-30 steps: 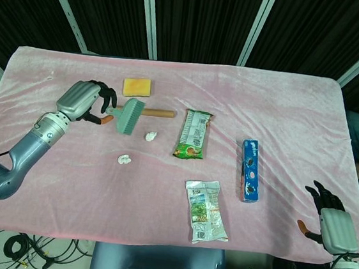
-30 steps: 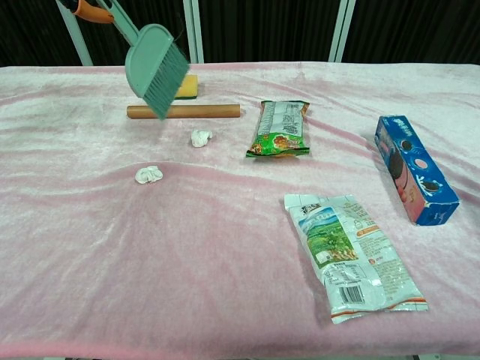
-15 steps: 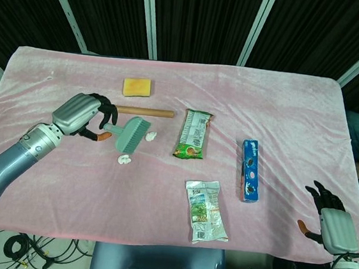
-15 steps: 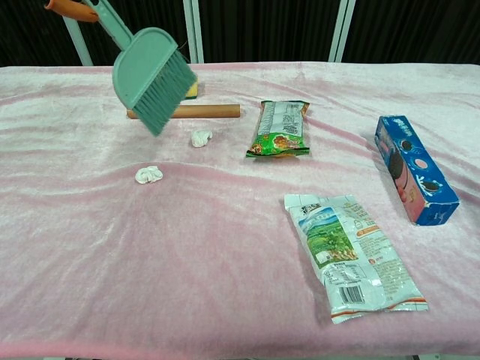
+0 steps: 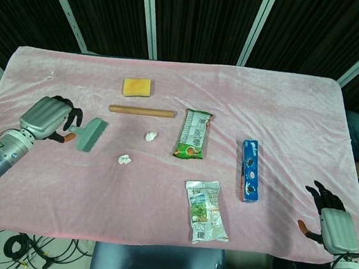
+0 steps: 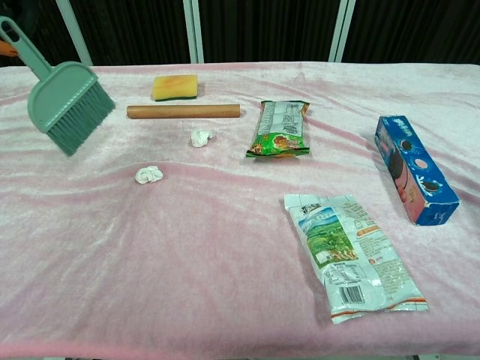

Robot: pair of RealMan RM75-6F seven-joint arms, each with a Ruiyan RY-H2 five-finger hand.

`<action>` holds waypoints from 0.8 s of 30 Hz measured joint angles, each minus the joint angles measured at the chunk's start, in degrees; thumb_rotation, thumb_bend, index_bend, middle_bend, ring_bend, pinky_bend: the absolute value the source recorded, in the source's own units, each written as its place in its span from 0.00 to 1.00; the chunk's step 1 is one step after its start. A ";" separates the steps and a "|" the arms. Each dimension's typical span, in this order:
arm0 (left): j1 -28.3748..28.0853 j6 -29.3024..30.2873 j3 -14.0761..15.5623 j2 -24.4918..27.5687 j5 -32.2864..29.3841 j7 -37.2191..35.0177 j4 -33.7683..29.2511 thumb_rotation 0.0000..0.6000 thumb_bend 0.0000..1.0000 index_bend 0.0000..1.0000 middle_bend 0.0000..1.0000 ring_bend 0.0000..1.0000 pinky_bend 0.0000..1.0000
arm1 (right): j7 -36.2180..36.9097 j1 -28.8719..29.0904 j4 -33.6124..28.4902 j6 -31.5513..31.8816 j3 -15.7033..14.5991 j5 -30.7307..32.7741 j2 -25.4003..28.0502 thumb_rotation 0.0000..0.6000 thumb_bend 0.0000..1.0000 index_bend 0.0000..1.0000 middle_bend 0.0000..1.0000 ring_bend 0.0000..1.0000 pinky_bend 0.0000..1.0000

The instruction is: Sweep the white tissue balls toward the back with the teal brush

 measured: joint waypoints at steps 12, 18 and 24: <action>2.20 -2.83 1.88 -1.80 -9.62 5.53 6.83 1.00 0.37 0.70 0.70 0.32 0.30 | -0.02 0.01 -0.07 -0.07 -0.04 0.02 0.02 1.00 0.20 0.18 0.05 0.11 0.16; 1.92 -5.86 1.70 -4.19 -10.98 4.83 9.71 1.00 0.37 0.70 0.70 0.32 0.30 | -0.06 -0.01 -0.13 -0.10 -0.06 0.06 0.04 1.00 0.20 0.17 0.05 0.11 0.16; 0.80 -8.62 1.54 -6.54 -12.30 5.36 12.32 1.00 0.37 0.70 0.70 0.32 0.30 | 0.15 0.00 -0.25 -0.25 -0.09 0.11 0.15 1.00 0.20 0.17 0.05 0.11 0.16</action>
